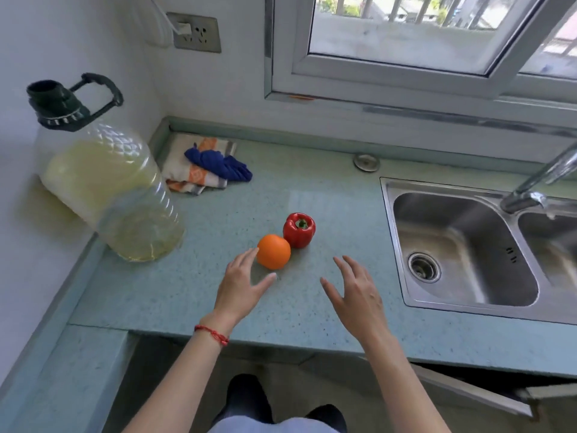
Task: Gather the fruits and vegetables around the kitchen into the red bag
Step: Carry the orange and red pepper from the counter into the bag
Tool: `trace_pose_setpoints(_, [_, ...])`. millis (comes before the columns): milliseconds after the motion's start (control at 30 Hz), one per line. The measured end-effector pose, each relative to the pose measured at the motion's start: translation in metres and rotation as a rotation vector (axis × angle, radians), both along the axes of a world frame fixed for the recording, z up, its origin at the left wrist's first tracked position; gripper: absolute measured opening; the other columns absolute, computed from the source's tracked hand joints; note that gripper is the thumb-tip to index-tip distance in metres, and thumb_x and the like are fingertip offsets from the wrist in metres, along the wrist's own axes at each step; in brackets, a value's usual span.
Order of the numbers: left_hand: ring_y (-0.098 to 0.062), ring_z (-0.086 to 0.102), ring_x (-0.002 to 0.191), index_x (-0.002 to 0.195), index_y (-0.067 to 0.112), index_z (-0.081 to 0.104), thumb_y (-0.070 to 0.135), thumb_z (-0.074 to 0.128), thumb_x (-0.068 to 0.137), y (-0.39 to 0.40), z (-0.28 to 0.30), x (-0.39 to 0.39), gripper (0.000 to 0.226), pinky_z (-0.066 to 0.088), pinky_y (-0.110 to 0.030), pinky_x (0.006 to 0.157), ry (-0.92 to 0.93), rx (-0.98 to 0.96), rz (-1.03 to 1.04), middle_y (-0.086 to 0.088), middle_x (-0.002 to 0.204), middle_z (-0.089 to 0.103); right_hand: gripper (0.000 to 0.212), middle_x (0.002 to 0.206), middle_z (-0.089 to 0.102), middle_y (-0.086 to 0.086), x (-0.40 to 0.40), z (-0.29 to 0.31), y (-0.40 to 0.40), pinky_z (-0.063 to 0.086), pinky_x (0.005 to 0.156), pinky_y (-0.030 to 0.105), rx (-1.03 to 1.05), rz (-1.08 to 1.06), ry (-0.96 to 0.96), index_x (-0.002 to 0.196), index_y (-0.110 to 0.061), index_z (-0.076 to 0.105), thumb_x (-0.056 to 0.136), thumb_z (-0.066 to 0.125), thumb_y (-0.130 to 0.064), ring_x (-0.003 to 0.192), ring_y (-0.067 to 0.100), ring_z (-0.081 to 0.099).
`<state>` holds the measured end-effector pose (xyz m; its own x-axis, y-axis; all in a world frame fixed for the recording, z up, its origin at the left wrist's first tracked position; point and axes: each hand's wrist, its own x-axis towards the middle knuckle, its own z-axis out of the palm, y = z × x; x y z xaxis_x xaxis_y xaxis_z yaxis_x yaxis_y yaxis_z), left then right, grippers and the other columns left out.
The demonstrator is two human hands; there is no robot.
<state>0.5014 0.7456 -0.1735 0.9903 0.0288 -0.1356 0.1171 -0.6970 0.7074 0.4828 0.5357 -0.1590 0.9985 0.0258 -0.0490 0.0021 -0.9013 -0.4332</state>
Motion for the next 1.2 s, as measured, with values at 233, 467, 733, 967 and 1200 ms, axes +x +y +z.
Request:
trace_pose_setpoints(233, [-0.027,0.036,0.132,0.139,0.013,0.034,0.037,0.070,0.076,-0.002,-0.023,0.044,0.077,0.033,-0.043,0.108,0.247,-0.287,0.243,-0.012,0.146,0.037,0.057,0.146,0.038,0.005,0.030,-0.008,0.013,0.031,0.109,0.032,0.114,-0.103,0.051,0.140,-0.017,0.036,0.091,0.049,-0.043,0.135,0.018,0.033])
trace_pose_setpoints(467, [-0.029,0.048,0.121,0.136,0.011,0.039,0.032,0.076,0.071,-0.014,-0.038,0.070,0.078,0.039,-0.038,0.099,0.310,-0.323,0.266,-0.014,0.138,0.045,0.056,0.144,0.039,0.002,0.053,-0.016,0.013,0.032,0.107,0.032,0.185,-0.127,0.096,0.139,-0.018,0.037,0.090,0.049,-0.043,0.134,0.016,0.034])
trace_pose_setpoints(733, [-0.028,0.052,0.113,0.129,0.014,0.047,0.027,0.079,0.068,-0.016,-0.041,0.079,0.070,0.041,-0.036,0.093,0.308,-0.341,0.296,-0.012,0.130,0.053,0.067,0.142,0.042,0.003,0.083,-0.027,0.016,0.032,0.106,0.029,0.341,-0.142,0.140,0.140,-0.017,0.035,0.083,0.064,-0.037,0.131,0.017,0.039])
trace_pose_setpoints(967, [-0.019,0.049,0.099,0.126,0.013,0.051,0.022,0.080,0.068,0.014,-0.036,0.078,0.066,0.040,-0.032,0.091,0.278,-0.396,0.406,-0.014,0.125,0.056,0.098,0.147,0.036,0.006,0.113,-0.045,0.026,0.038,0.107,0.044,0.525,-0.219,0.223,0.145,-0.019,0.023,0.067,0.080,-0.035,0.130,0.019,0.040])
trace_pose_setpoints(1200, [-0.019,0.049,0.098,0.127,0.015,0.049,0.024,0.078,0.069,0.030,-0.031,0.072,0.065,0.039,-0.031,0.085,0.254,-0.426,0.449,-0.012,0.125,0.055,0.097,0.147,0.037,0.003,0.137,-0.061,0.035,0.035,0.111,0.045,0.663,-0.197,0.279,0.143,-0.023,0.027,0.065,0.083,-0.024,0.133,0.020,0.038])
